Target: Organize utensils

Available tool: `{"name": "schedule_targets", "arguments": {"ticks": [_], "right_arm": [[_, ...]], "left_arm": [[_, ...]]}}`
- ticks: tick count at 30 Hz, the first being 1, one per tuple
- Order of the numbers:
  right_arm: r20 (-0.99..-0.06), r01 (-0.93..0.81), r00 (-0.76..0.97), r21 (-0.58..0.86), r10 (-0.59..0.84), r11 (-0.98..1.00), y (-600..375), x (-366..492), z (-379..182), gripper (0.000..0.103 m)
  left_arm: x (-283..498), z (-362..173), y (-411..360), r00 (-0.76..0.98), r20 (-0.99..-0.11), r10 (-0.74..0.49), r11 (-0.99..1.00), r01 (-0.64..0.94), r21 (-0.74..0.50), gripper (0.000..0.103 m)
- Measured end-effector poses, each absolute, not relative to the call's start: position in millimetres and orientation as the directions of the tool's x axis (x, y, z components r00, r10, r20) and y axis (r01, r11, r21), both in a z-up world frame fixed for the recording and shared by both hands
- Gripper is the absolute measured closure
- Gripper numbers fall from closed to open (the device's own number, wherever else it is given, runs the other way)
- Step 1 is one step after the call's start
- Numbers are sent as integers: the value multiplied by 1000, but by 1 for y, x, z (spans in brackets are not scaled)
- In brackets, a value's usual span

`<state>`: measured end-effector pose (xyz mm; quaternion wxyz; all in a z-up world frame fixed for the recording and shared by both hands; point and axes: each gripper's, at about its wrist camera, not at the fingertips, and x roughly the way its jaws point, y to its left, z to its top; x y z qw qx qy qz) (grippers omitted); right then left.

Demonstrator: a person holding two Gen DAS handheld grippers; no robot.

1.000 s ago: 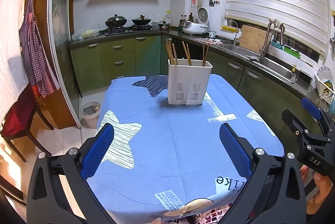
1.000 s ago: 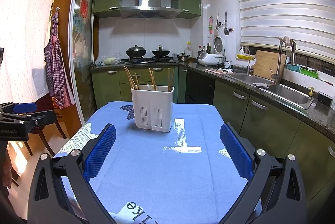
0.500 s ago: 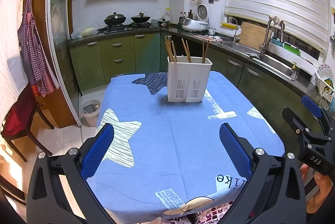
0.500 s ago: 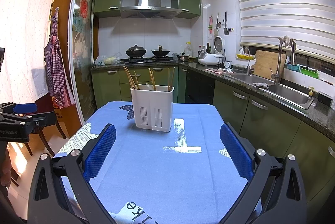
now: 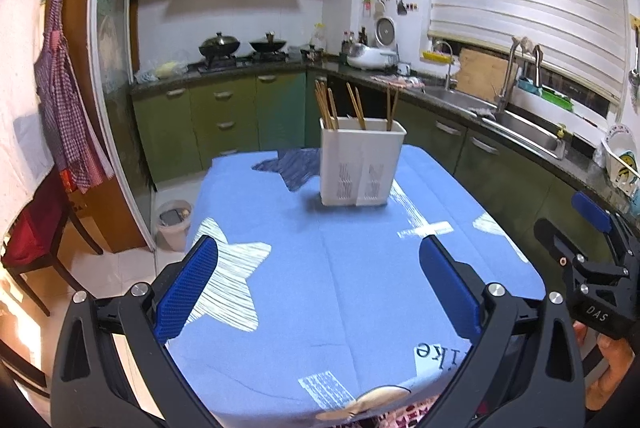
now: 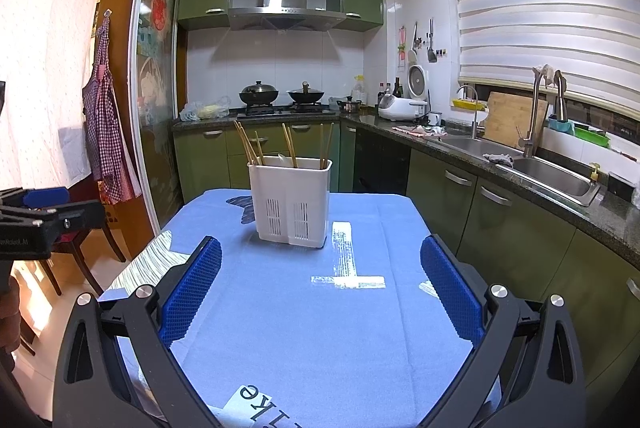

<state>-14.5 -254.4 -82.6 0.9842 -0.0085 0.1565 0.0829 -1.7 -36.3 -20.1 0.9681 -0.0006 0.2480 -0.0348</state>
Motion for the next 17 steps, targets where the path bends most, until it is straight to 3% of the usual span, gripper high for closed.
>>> {"name": "schedule_targets", "arguments": {"ticks": [17], "right_arm": [[-336,-162,929,13,157,987,-256,-4,-89,5]], "left_arm": [[14,-31,-37,852,-520,-51,998,62,3,7]]}}
